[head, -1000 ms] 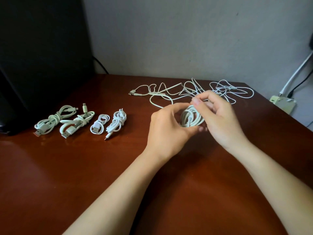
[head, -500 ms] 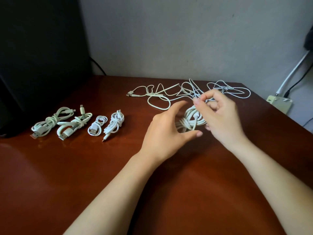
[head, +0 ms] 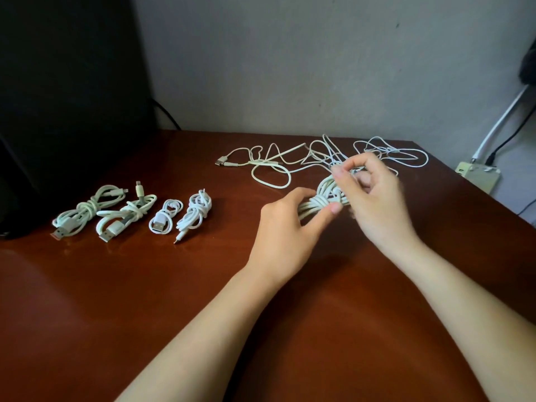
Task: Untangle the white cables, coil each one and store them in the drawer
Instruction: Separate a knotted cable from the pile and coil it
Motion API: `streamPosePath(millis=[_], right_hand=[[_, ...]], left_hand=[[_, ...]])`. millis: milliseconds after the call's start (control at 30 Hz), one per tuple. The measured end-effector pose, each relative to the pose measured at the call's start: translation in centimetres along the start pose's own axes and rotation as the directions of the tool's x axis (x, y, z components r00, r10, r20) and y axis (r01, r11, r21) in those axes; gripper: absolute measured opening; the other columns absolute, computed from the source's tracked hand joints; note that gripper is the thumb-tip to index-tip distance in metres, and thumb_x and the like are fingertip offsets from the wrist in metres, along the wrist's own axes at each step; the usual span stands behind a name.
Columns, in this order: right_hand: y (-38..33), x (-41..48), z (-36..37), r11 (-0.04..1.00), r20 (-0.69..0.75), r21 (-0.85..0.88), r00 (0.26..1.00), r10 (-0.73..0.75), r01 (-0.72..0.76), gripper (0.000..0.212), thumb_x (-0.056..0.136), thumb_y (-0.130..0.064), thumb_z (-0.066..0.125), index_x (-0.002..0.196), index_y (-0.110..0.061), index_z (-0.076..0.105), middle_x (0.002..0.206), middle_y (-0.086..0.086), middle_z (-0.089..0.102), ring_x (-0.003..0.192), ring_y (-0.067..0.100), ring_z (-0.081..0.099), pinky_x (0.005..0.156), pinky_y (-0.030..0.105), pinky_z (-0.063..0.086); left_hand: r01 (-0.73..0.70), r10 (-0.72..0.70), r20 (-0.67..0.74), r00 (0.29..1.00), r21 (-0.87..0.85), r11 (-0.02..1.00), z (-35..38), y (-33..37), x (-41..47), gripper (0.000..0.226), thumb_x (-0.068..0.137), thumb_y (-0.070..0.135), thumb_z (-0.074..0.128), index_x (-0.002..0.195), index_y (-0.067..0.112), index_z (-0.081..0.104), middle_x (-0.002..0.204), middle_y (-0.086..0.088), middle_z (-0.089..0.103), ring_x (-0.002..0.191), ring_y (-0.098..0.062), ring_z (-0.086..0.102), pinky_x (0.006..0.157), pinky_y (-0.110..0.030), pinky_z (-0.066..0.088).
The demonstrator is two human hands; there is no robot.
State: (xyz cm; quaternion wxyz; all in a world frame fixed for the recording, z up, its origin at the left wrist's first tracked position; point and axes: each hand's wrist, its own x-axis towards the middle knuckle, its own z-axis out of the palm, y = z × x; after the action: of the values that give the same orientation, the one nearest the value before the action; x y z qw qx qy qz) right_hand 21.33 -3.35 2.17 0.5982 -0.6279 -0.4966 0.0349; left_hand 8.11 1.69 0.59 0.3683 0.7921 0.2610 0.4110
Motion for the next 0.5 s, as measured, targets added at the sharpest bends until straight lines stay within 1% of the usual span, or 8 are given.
streamPosePath(millis=[100,133,233,300,333,400,433,500], right_hand=[[-0.03,-0.33,0.44,1.000,0.033,-0.023,0.999,-0.002,0.003,0.015,0.089,-0.027,0.066,0.085,-0.025,0.051,0.057,-0.011,0.063,0.056,0.001,0.056,0.056,0.015,0.040],[-0.07,-0.37,0.47,0.999,0.037,-0.036,0.999,0.000,0.001,0.013,0.089,-0.027,0.065,0.085,-0.025,0.053,0.059,-0.011,0.064,0.059,0.001,0.058,0.058,0.013,0.041],[-0.10,-0.31,0.36,0.992,0.076,-0.130,0.997,0.000,0.010,0.009,0.091,-0.030,0.063,0.086,-0.025,0.057,0.070,-0.010,0.064,0.064,0.002,0.057,0.061,0.018,0.043],[-0.17,-0.28,0.27,0.978,0.144,-0.207,0.989,0.029,0.001,0.011,0.092,-0.034,0.059,0.091,-0.023,0.058,0.064,-0.015,0.061,0.060,-0.001,0.054,0.058,0.013,0.038],[-0.26,-0.31,0.24,0.969,0.178,-0.246,0.983,0.040,0.005,0.014,0.092,-0.036,0.057,0.094,-0.023,0.057,0.063,-0.016,0.061,0.062,-0.002,0.055,0.058,0.010,0.037],[-0.46,-0.40,0.07,0.956,0.215,-0.293,0.976,0.045,0.020,0.019,0.090,-0.040,0.057,0.097,-0.022,0.056,0.072,-0.014,0.064,0.073,-0.006,0.056,0.063,0.004,0.037],[-0.55,-0.42,-0.04,0.955,0.221,-0.295,0.975,0.038,0.029,0.020,0.089,-0.040,0.058,0.098,-0.022,0.055,0.075,-0.013,0.065,0.077,-0.006,0.056,0.064,0.003,0.036],[-0.66,-0.46,-0.13,0.956,0.227,-0.288,0.974,0.010,0.057,0.021,0.087,-0.040,0.061,0.098,-0.024,0.053,0.076,-0.014,0.065,0.078,-0.005,0.057,0.066,0.002,0.036]], left_hand=[[0.049,-0.049,0.008,0.999,-0.051,0.998,-0.06,-0.17,0.21,0.024,0.087,0.038,0.067,0.099,0.017,0.069,0.076,0.017,0.066,0.071,0.009,0.059,0.062,-0.005,0.039],[0.066,-0.064,0.024,0.998,-0.070,0.995,-0.05,-0.19,0.26,0.022,0.088,0.037,0.065,0.099,0.019,0.069,0.074,0.016,0.065,0.068,0.007,0.058,0.061,-0.007,0.038],[0.138,-0.127,0.080,0.989,-0.168,0.976,0.14,-0.34,0.38,0.017,0.091,0.033,0.063,0.098,0.019,0.069,0.067,0.013,0.060,0.060,0.003,0.052,0.063,-0.015,0.038],[0.165,-0.144,0.113,0.983,-0.207,0.964,0.26,-0.51,0.40,0.016,0.093,0.030,0.060,0.099,0.017,0.067,0.065,0.013,0.058,0.060,0.001,0.049,0.064,-0.020,0.037],[0.162,-0.139,0.127,0.982,-0.203,0.966,0.30,-0.57,0.38,0.017,0.094,0.029,0.058,0.102,0.016,0.065,0.067,0.013,0.057,0.061,0.000,0.049,0.066,-0.022,0.037],[0.133,-0.109,0.147,0.983,-0.167,0.977,0.38,-0.59,0.33,0.019,0.097,0.027,0.054,0.108,0.014,0.061,0.073,0.013,0.055,0.066,-0.001,0.048,0.068,-0.024,0.036],[0.118,-0.094,0.155,0.983,-0.152,0.981,0.41,-0.60,0.29,0.017,0.097,0.025,0.052,0.107,0.013,0.059,0.075,0.013,0.054,0.067,-0.002,0.047,0.067,-0.024,0.036],[0.096,-0.071,0.172,0.983,-0.146,0.985,0.35,-0.58,0.31,0.007,0.098,0.021,0.049,0.100,0.016,0.055,0.076,0.013,0.050,0.066,-0.003,0.045,0.066,-0.024,0.034]])
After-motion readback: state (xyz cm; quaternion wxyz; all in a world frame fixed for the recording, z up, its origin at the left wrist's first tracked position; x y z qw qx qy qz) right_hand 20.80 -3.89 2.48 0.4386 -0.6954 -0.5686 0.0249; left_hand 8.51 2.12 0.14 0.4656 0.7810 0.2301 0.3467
